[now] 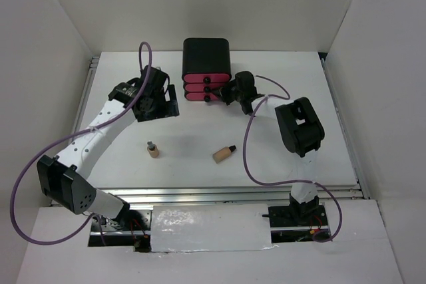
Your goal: Organize the makeup
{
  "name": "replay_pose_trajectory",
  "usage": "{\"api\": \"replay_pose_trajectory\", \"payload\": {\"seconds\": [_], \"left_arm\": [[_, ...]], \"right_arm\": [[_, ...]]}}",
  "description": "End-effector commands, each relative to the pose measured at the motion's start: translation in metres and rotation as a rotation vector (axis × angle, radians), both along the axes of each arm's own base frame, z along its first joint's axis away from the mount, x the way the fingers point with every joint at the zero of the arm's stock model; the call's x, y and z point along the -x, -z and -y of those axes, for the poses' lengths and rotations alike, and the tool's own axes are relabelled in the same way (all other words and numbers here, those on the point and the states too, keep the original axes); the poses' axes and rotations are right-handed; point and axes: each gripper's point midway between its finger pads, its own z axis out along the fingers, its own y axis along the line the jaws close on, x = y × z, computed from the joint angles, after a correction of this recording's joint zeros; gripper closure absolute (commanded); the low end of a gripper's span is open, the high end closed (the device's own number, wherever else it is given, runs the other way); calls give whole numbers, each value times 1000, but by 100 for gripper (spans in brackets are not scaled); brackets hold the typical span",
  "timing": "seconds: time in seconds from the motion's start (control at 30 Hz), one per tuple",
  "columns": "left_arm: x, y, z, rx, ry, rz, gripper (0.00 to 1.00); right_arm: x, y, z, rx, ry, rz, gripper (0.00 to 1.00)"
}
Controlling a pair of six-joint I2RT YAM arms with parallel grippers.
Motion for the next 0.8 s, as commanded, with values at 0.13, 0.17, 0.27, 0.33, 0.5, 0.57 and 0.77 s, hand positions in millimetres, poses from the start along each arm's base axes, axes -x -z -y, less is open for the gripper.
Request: {"api": "replay_pose_trajectory", "payload": {"seconds": [0.13, 0.17, 0.27, 0.33, 0.5, 0.57, 0.77], "left_arm": [[-1, -8, 2, 41, -12, 48, 1], [1, -6, 2, 45, -6, 43, 0], [1, -4, 4, 52, 0, 41, 1], [0, -1, 5, 57, 4, 42, 1], [-6, -7, 19, 118, 44, 74, 1], [-10, -11, 25, 145, 54, 89, 1], [-7, -22, 23, 149, 59, 110, 1]], "right_arm": [[17, -26, 6, -120, 19, 105, 54], [19, -23, 7, -120, 19, 100, 52], [23, -10, 5, -112, -4, 79, 50], [24, -2, 4, -99, -10, 74, 49], [18, 6, -3, -99, -47, 67, 48], [17, 14, -7, -104, -61, 54, 47], [11, 19, -11, -115, -61, 52, 47]]}}
